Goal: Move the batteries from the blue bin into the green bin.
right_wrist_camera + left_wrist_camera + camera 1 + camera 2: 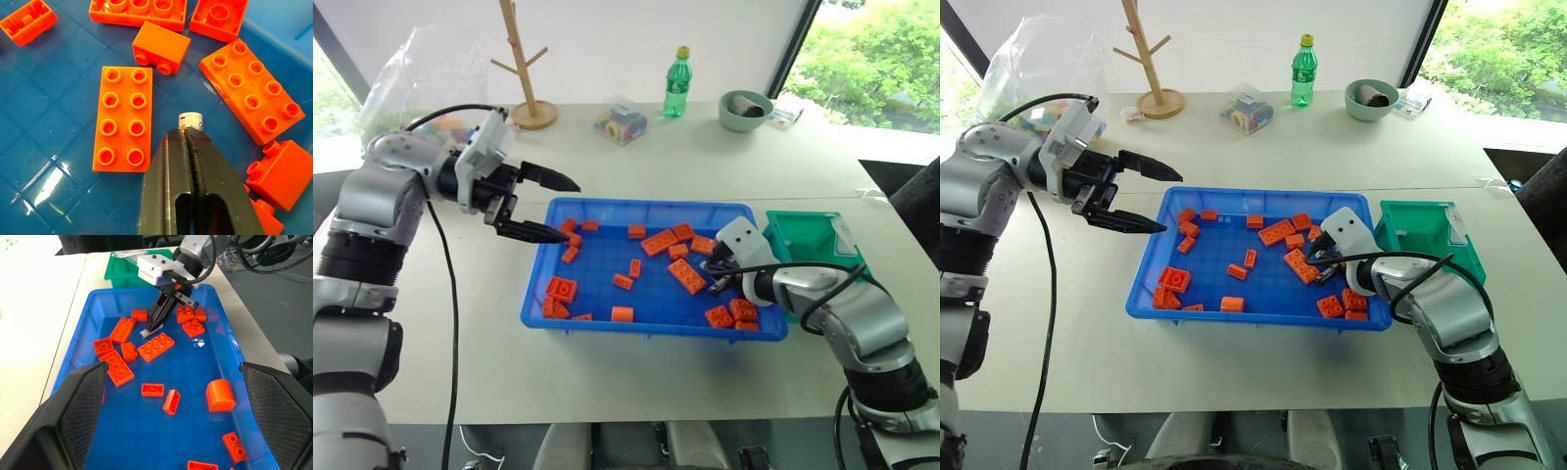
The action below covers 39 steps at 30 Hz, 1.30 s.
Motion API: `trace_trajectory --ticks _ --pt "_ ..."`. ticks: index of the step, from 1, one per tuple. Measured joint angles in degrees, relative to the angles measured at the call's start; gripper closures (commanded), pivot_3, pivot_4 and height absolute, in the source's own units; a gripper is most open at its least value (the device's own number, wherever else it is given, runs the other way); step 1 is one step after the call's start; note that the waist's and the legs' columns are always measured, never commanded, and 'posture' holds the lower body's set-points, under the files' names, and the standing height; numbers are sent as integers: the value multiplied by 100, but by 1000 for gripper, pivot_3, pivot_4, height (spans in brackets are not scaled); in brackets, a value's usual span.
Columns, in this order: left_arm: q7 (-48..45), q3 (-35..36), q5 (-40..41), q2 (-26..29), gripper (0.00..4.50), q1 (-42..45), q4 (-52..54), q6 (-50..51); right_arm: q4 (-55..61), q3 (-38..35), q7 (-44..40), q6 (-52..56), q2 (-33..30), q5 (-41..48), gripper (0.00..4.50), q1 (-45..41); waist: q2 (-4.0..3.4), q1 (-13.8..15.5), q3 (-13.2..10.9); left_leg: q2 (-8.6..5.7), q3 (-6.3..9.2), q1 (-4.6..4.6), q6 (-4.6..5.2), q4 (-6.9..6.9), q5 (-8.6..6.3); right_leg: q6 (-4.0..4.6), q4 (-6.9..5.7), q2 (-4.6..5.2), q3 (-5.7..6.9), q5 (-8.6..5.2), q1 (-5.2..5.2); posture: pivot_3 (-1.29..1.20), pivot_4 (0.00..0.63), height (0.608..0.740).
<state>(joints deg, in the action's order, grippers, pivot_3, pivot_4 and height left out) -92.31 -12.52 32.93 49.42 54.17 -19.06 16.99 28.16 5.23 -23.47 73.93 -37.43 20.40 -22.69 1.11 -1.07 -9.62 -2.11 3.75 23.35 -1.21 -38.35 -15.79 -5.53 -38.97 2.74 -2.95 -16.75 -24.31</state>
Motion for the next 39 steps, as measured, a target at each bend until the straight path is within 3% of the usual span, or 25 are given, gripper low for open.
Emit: trace_trajectory --ticks 1,19,37,39 --pt "0 0 0 -5 0 0 -1 -2 -11 9 8 18 -10 -7 2668 -12 0 0 0 0 0 0 0 0 0 0 0 0 0 0 0 0 150 736" --pt "0 0 -2 0 0 0 -20 -41 -256 -46 32 468 322 -4 2668 -276 27 -15 16 5 2 -22 0 1 0 0 0 -4 1 0 24 0 150 736" --pt "0 203 -122 -99 0 -56 -22 -111 -379 1050 -173 868 277 2 2668 -997 26 -146 16 11 4 -20 0 10 0 1 0 -2 0 0 15 0 150 736" --pt "0 238 -131 -112 0 -80 -6 -107 -437 1060 -228 798 271 13 3192 -1001 26 -140 16 7 4 -19 0 9 0 1 0 1 0 0 16 0 150 736"
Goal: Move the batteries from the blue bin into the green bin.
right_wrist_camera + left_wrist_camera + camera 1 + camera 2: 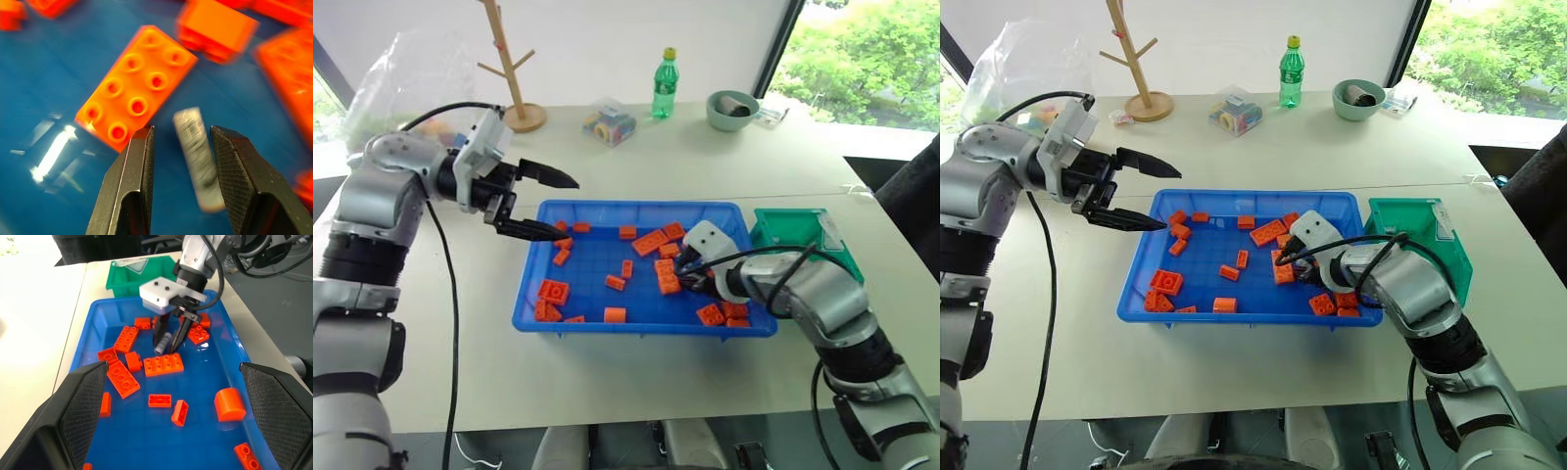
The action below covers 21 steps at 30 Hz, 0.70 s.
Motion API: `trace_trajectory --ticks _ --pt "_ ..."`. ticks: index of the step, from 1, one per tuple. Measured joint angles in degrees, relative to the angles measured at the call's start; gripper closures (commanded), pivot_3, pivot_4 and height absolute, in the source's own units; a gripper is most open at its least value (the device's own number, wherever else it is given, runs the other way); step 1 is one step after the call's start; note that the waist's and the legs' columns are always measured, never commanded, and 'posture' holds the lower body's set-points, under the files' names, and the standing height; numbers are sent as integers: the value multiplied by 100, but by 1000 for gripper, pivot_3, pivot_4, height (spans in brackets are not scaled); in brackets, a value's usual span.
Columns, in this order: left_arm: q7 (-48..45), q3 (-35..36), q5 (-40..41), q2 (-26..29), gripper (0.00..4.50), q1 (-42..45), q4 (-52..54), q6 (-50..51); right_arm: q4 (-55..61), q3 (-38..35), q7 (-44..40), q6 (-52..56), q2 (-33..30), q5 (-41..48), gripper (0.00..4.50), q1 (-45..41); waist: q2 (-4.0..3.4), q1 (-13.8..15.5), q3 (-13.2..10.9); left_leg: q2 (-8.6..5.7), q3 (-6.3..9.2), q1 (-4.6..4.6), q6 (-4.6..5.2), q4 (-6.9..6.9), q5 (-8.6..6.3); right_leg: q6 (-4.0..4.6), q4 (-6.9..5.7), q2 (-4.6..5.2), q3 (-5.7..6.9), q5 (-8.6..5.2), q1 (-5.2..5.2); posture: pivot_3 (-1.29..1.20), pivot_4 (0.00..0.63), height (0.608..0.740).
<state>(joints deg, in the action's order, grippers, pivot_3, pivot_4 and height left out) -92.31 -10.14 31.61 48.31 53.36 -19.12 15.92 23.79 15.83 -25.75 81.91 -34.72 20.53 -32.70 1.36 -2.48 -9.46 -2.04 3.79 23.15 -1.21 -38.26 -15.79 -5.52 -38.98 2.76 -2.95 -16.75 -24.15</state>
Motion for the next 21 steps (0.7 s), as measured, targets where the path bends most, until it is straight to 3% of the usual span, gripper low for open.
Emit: trace_trajectory --ticks 3,17,21 --pt "0 40 -29 0 0 -35 6 3 -54 -1 -48 -96 -6 0 4433 5 0 4 0 -1 0 0 0 0 0 0 0 1 0 0 0 0 150 736" --pt "0 98 -120 -78 0 -41 6 47 85 -5 -135 -132 -245 9 4469 59 -1 20 0 -4 0 3 0 -1 0 0 1 4 0 0 -1 0 150 736" --pt "0 98 -123 -158 0 -39 4 72 190 -494 -279 410 -288 249 4469 -593 -15 -5 -9 -3 -1 19 -1 -2 1 0 -7 5 -2 0 -27 0 150 736"
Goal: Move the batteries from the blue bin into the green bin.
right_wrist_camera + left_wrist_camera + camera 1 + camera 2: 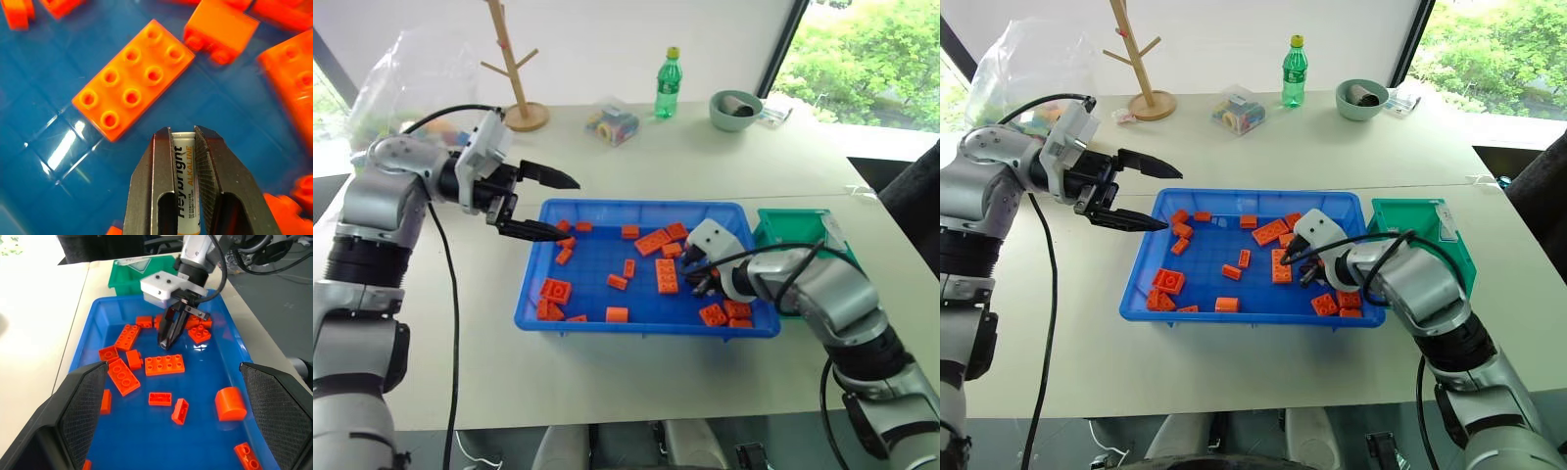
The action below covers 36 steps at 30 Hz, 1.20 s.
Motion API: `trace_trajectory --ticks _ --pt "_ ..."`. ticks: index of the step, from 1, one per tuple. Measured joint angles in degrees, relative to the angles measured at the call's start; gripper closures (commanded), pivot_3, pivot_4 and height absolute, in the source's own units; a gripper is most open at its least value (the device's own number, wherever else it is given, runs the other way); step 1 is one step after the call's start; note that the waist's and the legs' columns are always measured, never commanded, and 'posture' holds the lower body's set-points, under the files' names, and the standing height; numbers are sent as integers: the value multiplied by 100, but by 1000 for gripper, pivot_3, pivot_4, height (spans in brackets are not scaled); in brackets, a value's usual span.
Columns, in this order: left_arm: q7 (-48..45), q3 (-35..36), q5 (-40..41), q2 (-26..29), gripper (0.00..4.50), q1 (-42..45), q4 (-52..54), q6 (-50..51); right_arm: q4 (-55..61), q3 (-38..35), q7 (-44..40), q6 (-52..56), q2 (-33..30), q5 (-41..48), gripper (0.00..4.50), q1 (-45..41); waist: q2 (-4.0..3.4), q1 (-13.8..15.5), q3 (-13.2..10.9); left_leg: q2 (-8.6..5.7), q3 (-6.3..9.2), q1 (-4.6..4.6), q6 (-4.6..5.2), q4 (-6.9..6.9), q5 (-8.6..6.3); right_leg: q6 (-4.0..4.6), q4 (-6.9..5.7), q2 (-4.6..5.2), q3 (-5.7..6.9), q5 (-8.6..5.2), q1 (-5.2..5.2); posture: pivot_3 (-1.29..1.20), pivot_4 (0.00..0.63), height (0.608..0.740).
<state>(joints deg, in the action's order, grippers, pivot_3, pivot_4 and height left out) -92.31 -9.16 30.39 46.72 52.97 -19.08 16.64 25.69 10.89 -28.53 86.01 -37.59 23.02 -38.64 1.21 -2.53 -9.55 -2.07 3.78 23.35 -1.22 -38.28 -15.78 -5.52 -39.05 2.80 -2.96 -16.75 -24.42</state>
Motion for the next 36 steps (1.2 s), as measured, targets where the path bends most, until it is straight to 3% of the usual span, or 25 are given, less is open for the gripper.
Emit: trace_trajectory --ticks 3,5,9,15,21,24,30,36 --pt "0 -9 2 -79 0 19 0 15 253 -706 -156 289 -442 153 4469 -610 -4 23 -2 2 7 3 0 8 0 1 4 -1 5 0 -3 0 150 736" --pt "1 -5 7 -114 0 59 -11 46 393 -1095 -284 384 -1113 209 4469 -588 -4 89 -2 0 15 9 0 11 0 1 20 1 12 -1 1 0 150 736" --pt "0 32 15 -203 0 153 -94 93 352 -1613 -480 331 -2008 212 4469 98 -4 169 -2 -3 1 13 1 11 -1 0 38 6 10 0 5 0 150 736" --pt "1 38 10 -261 0 214 -244 50 266 -2214 -587 46 -2364 200 4469 1298 -4 132 -2 0 -6 7 2 10 -1 -1 33 4 2 1 7 0 150 736" --pt "0 35 10 -288 0 254 -264 30 174 -2307 -354 -451 -2080 100 1702 1733 -6 140 -3 1 -8 5 1 6 -1 -1 27 1 0 1 7 0 150 736" --pt "0 35 7 -284 0 254 -286 30 -11 -2458 -426 -844 -2128 48 1702 1760 -6 155 -3 0 -9 6 1 6 -1 -1 27 0 1 1 7 0 150 736" --pt "2 63 6 -27 0 244 -323 46 -488 -3728 -1722 -1891 -2670 535 1702 1847 -7 165 -4 0 -9 5 2 7 -1 -1 29 -5 2 1 8 0 150 736" --pt "1 103 28 416 0 97 -297 79 -1351 -5140 -3872 -3663 -3143 443 1702 3460 -7 175 -4 2 -11 -2 7 4 -4 -8 47 -8 6 4 34 0 150 736"
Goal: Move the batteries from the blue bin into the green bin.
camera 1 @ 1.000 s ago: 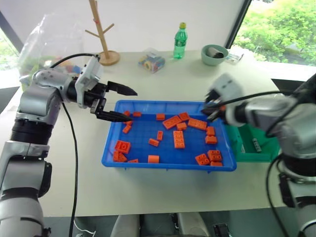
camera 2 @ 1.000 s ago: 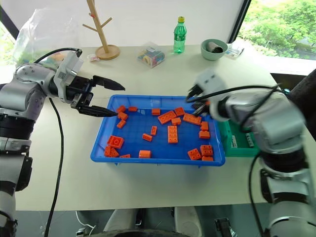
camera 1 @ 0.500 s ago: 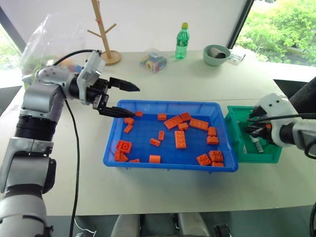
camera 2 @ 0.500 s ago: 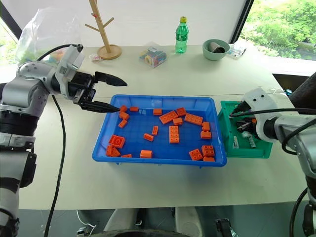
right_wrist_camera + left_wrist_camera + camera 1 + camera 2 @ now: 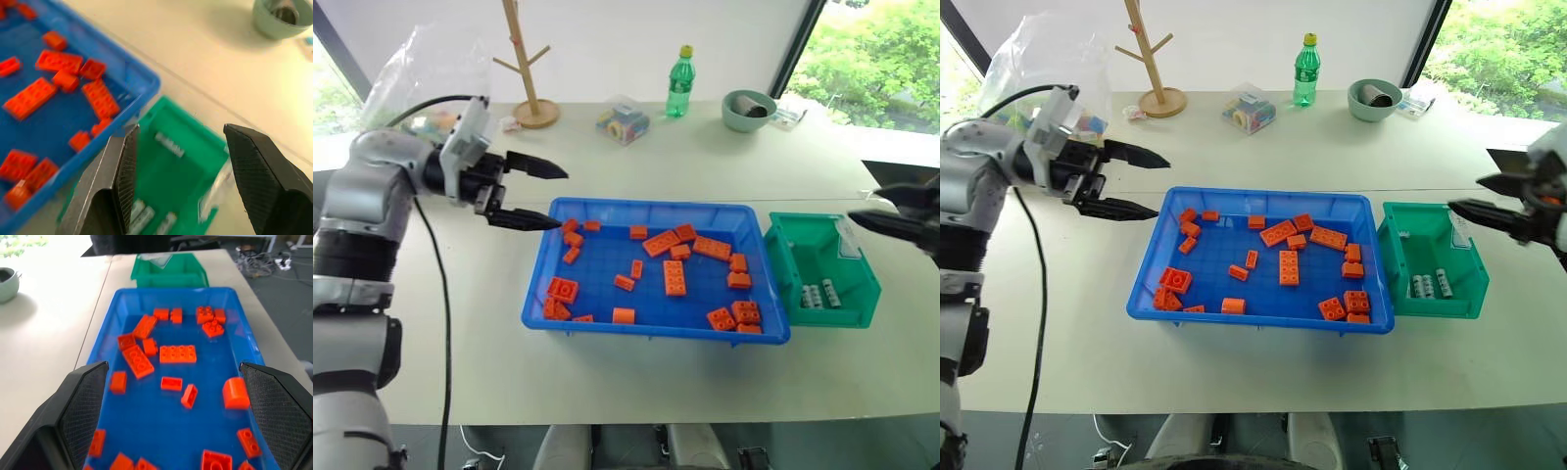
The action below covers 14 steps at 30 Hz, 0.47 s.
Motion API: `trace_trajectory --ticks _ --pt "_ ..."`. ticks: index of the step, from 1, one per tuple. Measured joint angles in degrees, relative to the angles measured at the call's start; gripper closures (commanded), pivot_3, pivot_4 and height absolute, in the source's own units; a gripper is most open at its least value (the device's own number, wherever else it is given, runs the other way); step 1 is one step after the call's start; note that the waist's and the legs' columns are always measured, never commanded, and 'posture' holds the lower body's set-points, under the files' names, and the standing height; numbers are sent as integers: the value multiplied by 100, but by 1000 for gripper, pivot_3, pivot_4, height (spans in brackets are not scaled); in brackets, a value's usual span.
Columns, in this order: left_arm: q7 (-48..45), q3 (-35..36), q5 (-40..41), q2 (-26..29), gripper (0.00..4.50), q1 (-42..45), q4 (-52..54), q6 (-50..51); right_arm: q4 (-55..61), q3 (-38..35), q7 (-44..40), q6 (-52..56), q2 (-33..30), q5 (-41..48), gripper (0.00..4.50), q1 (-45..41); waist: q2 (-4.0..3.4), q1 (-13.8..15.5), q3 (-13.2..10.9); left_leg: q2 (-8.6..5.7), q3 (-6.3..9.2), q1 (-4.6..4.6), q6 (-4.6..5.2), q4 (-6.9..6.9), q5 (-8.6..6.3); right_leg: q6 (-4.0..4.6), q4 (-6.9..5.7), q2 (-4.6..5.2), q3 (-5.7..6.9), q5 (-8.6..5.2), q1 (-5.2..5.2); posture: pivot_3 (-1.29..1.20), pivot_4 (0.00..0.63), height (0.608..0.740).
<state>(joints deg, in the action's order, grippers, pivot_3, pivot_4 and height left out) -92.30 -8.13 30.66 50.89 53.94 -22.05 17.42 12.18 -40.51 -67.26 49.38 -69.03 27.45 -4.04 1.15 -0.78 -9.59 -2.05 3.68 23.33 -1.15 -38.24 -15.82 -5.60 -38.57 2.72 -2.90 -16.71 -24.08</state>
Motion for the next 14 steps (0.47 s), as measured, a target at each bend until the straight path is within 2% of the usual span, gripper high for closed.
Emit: trace_trajectory --ticks 3,7,14 --pt "0 -1 27 223 0 -59 -14 67 -479 -476 -793 -442 0 -51 1702 701 0 -8 0 0 -3 -18 0 0 0 -3 6 0 -2 2 19 0 150 736" --pt "-1 -4 101 364 0 -143 -25 81 -609 -811 -1296 -882 33 -197 1702 1316 -2 -31 -4 5 -4 -88 7 17 -5 -3 30 -4 -3 1 90 0 150 736" --pt "-1 10 106 431 0 -190 -28 91 -454 -873 -1390 -1089 225 -146 1702 1547 -3 -12 -4 6 -2 -94 8 16 -6 -4 39 -2 -3 1 101 0 150 736"
